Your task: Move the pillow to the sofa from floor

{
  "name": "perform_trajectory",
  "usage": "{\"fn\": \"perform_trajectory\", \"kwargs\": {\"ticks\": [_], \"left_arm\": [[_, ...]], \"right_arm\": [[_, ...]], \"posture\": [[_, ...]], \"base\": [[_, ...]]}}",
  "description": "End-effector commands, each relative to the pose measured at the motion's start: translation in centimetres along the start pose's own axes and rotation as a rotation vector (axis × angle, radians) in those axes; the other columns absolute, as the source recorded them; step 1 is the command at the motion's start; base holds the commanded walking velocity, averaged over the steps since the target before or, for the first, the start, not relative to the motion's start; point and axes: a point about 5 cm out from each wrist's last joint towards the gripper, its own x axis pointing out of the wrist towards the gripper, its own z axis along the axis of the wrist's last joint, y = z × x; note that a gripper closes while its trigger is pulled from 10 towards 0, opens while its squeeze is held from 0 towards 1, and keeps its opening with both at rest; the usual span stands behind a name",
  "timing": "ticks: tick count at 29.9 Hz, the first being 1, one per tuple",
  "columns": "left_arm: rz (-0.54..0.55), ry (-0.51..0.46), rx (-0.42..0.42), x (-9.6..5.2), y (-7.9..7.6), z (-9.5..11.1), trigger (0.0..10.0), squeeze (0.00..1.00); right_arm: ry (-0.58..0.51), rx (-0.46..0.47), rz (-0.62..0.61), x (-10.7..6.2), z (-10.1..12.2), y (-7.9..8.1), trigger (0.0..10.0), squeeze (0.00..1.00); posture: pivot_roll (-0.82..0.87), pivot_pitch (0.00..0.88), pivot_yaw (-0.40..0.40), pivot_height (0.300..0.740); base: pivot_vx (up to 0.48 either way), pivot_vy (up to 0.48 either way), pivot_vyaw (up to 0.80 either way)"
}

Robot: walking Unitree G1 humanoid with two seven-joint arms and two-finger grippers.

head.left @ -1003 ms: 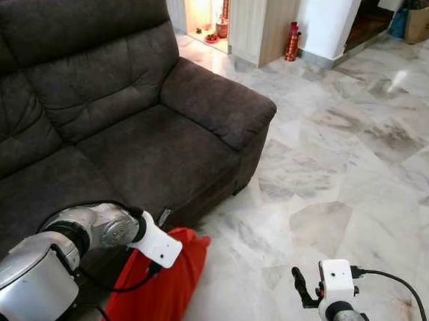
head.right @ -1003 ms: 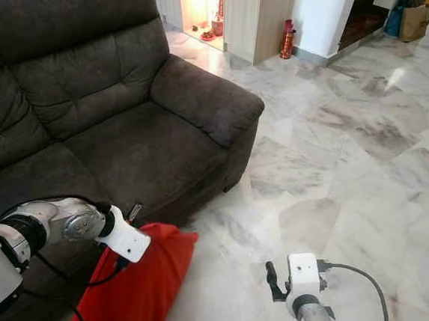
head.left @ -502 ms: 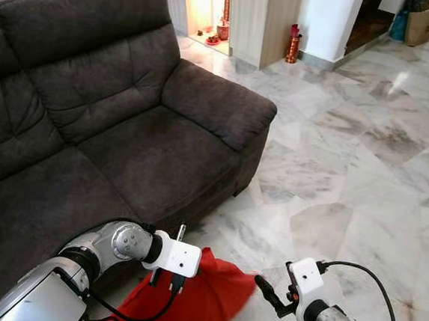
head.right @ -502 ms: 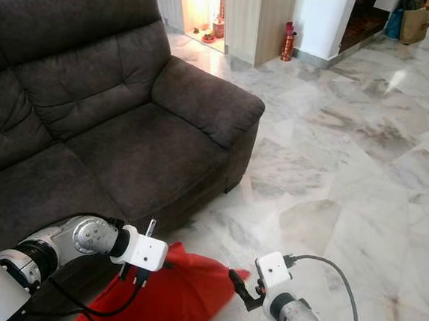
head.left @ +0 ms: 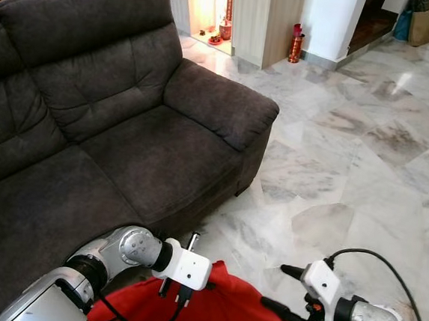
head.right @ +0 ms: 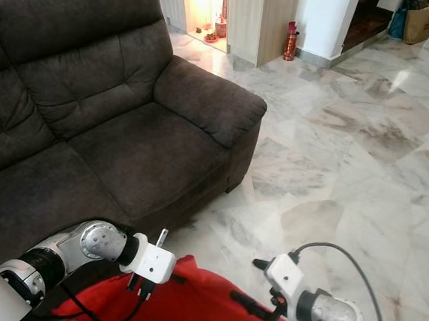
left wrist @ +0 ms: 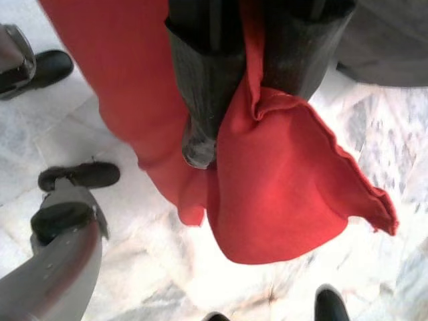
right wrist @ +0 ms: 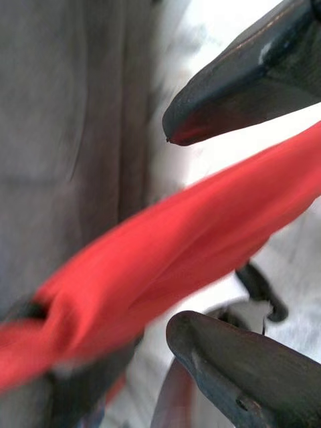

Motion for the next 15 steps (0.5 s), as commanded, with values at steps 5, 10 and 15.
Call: {"fn": "perform_trajectory", "kwargs": {"ticks": [5, 10, 15], "left_arm": [[0.006, -0.085, 0.036, 0.4, 0.4, 1.5, 10.0, 0.0], [-0.003, -0.111, 0.05, 0.5, 1.0, 2.3, 10.0, 0.0], [-0.011, -0.121, 0.052, 0.6, 1.3, 2.7, 10.0, 0.0]], "right_arm": [[-0.02, -0.006, 0.083, 1.3, 0.5, 1.2, 10.0, 0.0], [0.014, -0.018, 0.135, 2.1, -0.1, 2.2, 10.0, 0.0], [0.072, -0.081, 0.042, 2.7, -0.4, 1.5, 10.0, 0.0]], "posture": [[-0.02, 0.116, 0.104, 0.74], [-0.01, 0.118, 0.107, 0.74], [-0.01, 0.123, 0.114, 0.74]], "base": [[0.0, 0.0, 0.0], [0.0, 0.0, 0.0], [0.0, 0.0, 0.0]]}}
